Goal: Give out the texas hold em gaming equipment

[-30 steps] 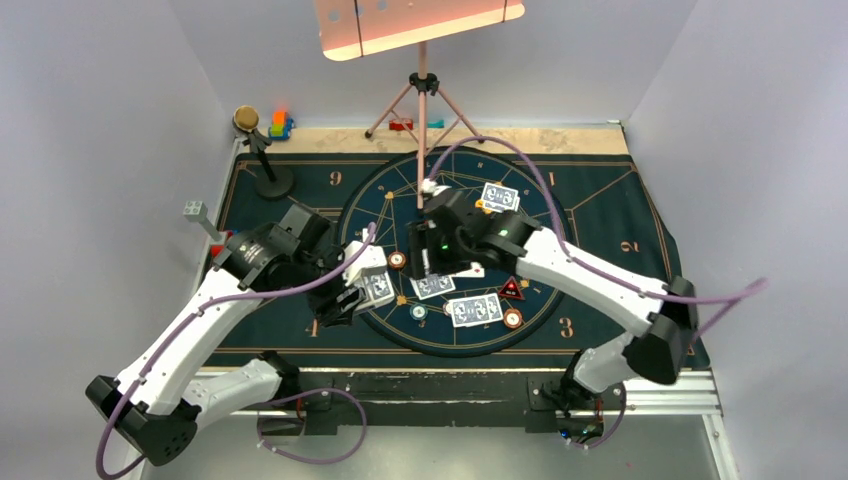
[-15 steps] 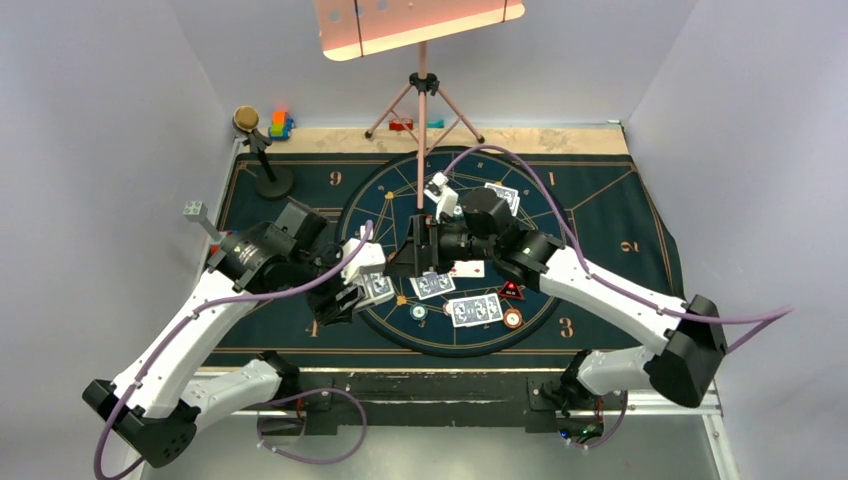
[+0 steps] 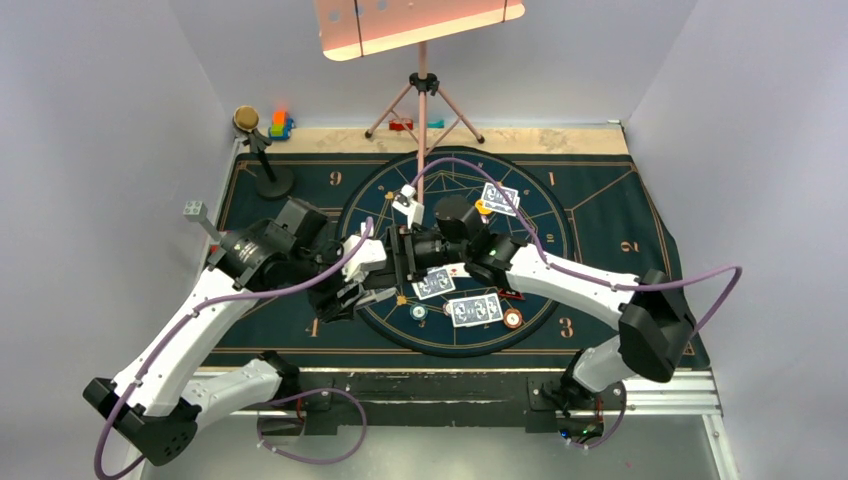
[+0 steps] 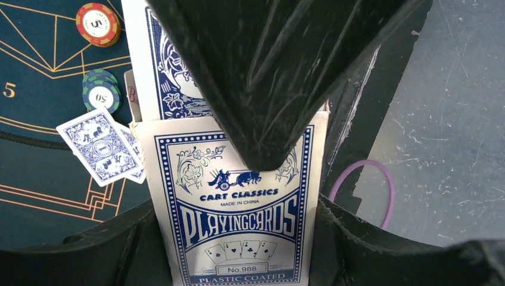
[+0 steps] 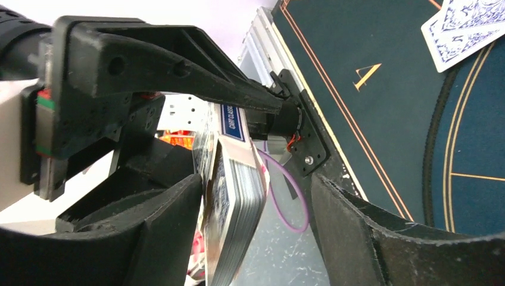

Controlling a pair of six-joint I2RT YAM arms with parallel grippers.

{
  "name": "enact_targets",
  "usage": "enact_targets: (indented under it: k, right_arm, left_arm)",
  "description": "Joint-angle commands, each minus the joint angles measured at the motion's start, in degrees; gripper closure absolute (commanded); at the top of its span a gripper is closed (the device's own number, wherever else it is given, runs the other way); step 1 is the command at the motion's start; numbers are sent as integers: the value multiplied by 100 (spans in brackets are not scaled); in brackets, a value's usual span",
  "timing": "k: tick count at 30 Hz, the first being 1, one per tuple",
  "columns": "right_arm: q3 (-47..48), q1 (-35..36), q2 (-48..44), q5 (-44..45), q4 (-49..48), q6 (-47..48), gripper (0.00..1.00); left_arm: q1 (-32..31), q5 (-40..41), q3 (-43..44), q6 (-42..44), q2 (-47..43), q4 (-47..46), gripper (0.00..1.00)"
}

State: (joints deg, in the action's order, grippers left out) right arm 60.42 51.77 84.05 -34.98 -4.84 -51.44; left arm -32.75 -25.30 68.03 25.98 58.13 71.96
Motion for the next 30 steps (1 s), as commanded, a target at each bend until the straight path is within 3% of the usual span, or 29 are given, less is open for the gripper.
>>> enact_targets:
  k: [1,5,9,10,12,13,20,25,30]
  right_arm:
    - [254,56,50,-300,-433,-138,33]
    - [210,60,18,-271,-468,-154,49]
    - [67,61,-103,-279,-559,-240,74]
    - [13,57,-156,-296,-612,-284,79]
    - [-102,46,-244,-305,-628,-331,84]
    - [-157,32,-291,-315,-610,-349,85]
    - [-666,-155,-379,-222,-113,-19,86]
    - [-855,-161,383,-1,-96,195,86]
    - [-802,-101,1068,131,-454,179,85]
  left_arm:
    - [17,-80,203,-104,-3,-209,85]
    - [15,-85,187,-115,29,-235,81]
    - [22,-89,176,-120,20,-195,61]
    - [18,-81,176,-119,8,-186,49]
    - [19,-35,184,-119,-24,-147,14]
    - [23,-18,189,-115,-41,-120,2]
    - [26,257,424,-163,-328,154,0]
    - [43,757,712,-175,-535,367,0]
    - [187,1202,465,-345,-695,115,0]
